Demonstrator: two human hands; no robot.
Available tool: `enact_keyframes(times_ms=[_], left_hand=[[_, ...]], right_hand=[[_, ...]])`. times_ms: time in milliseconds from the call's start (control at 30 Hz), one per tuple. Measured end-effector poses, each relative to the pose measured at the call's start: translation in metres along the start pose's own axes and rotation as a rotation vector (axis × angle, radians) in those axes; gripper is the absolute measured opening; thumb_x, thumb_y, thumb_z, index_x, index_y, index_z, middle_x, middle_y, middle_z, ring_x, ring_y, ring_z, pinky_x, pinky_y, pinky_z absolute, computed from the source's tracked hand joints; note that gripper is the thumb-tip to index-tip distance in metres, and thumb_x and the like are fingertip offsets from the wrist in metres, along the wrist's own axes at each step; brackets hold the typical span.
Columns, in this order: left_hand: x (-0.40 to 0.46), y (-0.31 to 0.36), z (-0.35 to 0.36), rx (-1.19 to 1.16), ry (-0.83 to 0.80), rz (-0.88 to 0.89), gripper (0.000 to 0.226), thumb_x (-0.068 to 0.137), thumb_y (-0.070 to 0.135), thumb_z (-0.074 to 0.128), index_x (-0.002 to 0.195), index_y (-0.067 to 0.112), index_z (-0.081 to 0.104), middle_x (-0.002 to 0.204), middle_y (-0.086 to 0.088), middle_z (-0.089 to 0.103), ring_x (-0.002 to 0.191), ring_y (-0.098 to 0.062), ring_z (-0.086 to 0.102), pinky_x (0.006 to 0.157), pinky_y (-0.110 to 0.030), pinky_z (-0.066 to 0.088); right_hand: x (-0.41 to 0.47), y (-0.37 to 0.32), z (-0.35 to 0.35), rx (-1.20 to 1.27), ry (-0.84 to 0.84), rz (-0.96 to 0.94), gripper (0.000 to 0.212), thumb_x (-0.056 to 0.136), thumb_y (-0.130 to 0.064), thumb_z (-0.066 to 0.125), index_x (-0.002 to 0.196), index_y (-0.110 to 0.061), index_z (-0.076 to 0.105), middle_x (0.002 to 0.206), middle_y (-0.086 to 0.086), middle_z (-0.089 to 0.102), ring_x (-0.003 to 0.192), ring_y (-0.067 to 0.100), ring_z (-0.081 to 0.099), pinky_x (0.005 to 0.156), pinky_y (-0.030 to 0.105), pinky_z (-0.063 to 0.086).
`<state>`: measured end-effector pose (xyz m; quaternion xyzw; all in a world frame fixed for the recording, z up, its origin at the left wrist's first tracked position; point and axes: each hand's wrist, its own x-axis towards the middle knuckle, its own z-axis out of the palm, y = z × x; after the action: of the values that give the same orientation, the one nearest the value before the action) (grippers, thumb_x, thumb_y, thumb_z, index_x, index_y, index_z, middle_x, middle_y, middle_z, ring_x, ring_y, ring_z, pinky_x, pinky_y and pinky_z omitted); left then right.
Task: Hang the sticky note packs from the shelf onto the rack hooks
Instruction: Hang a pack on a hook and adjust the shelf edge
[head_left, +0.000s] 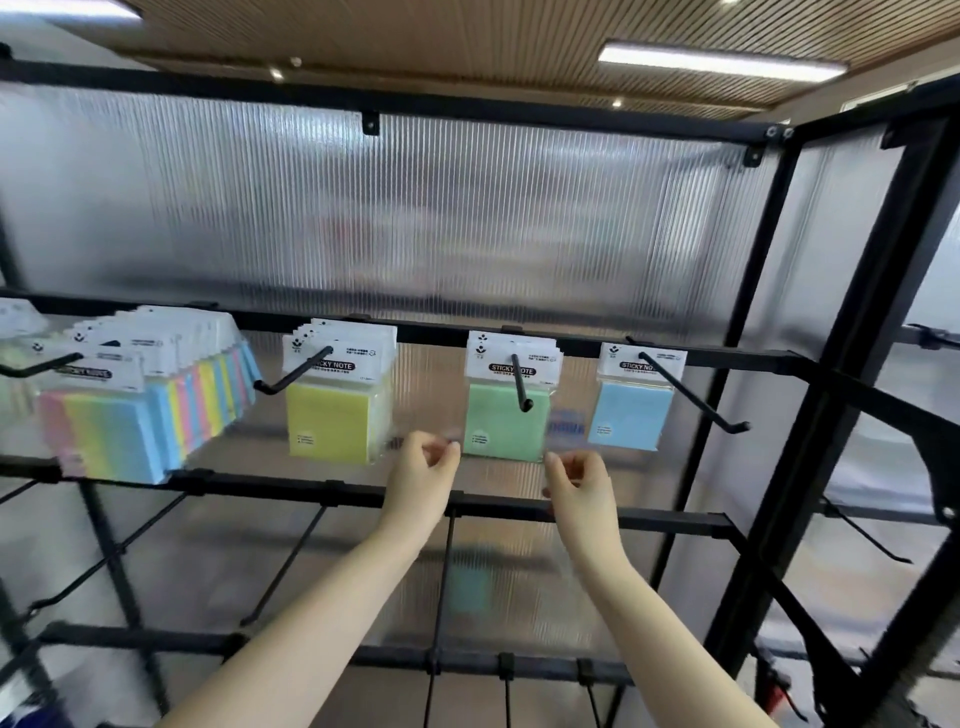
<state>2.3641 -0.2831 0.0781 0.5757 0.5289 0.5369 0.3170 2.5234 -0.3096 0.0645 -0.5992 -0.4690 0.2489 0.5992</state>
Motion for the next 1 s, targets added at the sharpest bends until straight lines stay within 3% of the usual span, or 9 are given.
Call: enact_keyframes(times_ms=[133,233,300,400,500,600,767,867,1000], left_hand=[[-0.018,-0.02,-0.013,0.062,-0.054,-0.061,0.006,0.095,0.015,0.05,0.094,0.016,0.056,0.092,0.003,0.06,0.091,-0.018,0.059,0.072,-0.023,0.042],[-0.03,-0.029,-0.029,0.156,-0.119,-0.084,0.009,0.096,0.017,0.049,0.096,0.018,0.057,0.098,0.001,0.062,0.096,-0.016,0.06,0.082,-0.032,0.049],[-0.036,-0.031,-0.043,0.16,-0.137,-0.095,0.011,0.096,0.015,0.048,0.096,0.019,0.058,0.099,0.001,0.063,0.097,-0.015,0.06,0.087,-0.037,0.051],[-0.044,-0.034,-0.07,0.168,-0.148,-0.089,0.013,0.096,0.014,0.047,0.094,0.02,0.059,0.098,0.003,0.064,0.097,-0.011,0.059,0.085,-0.034,0.051],[-0.047,-0.039,-0.101,0.204,-0.151,-0.06,0.013,0.096,0.013,0.048,0.095,0.019,0.06,0.098,0.001,0.065,0.093,-0.011,0.059,0.072,-0.02,0.046],[-0.049,-0.046,-0.138,0.211,-0.129,-0.062,0.014,0.096,0.012,0.049,0.099,0.016,0.062,0.097,0.001,0.066,0.086,-0.01,0.059,0.063,-0.014,0.042],[-0.057,-0.061,-0.21,0.246,-0.104,-0.091,0.018,0.096,0.013,0.049,0.107,0.011,0.063,0.101,-0.001,0.068,0.096,-0.015,0.062,0.082,-0.03,0.05],[-0.064,-0.076,-0.256,0.257,-0.096,-0.11,0.015,0.096,0.012,0.049,0.1,0.017,0.063,0.097,0.002,0.067,0.094,-0.013,0.062,0.085,-0.031,0.049],[-0.072,-0.101,-0.328,0.231,-0.038,-0.158,0.02,0.096,0.009,0.048,0.091,0.024,0.06,0.092,0.006,0.064,0.094,-0.015,0.061,0.087,-0.038,0.051]], right_hand=[[-0.023,0.01,0.01,-0.043,-0.201,0.089,0.02,0.101,-0.025,0.044,0.093,-0.011,0.057,0.081,0.003,0.062,0.072,0.014,0.059,0.067,0.028,0.05],[-0.04,0.006,0.026,-0.079,-0.297,0.043,0.024,0.1,-0.024,0.045,0.093,-0.005,0.058,0.076,0.0,0.062,0.069,0.011,0.058,0.065,0.025,0.048],[-0.05,-0.002,0.04,-0.11,-0.344,-0.024,0.023,0.1,-0.024,0.045,0.086,-0.011,0.058,0.073,-0.002,0.061,0.068,0.012,0.057,0.065,0.024,0.047],[-0.066,-0.017,0.063,-0.138,-0.412,-0.092,0.022,0.099,-0.025,0.047,0.08,-0.02,0.055,0.071,-0.006,0.06,0.067,0.011,0.056,0.063,0.023,0.045],[-0.085,-0.031,0.09,-0.19,-0.484,-0.156,0.02,0.099,-0.027,0.047,0.082,-0.023,0.056,0.073,-0.008,0.061,0.069,0.01,0.057,0.066,0.027,0.048],[-0.106,-0.045,0.12,-0.21,-0.552,-0.2,0.018,0.099,-0.026,0.048,0.086,-0.021,0.059,0.075,-0.005,0.063,0.071,0.017,0.058,0.068,0.035,0.051],[-0.144,-0.066,0.179,-0.27,-0.628,-0.21,0.026,0.099,-0.025,0.047,0.093,-0.003,0.061,0.088,0.015,0.068,0.078,0.029,0.06,0.07,0.04,0.05],[-0.167,-0.076,0.217,-0.289,-0.657,-0.189,0.025,0.099,-0.023,0.047,0.089,-0.004,0.06,0.085,0.01,0.066,0.074,0.023,0.057,0.067,0.036,0.047],[-0.206,-0.092,0.274,-0.31,-0.693,-0.242,0.026,0.098,-0.021,0.049,0.072,-0.025,0.051,0.072,-0.01,0.057,0.07,0.01,0.052,0.068,0.027,0.041]])
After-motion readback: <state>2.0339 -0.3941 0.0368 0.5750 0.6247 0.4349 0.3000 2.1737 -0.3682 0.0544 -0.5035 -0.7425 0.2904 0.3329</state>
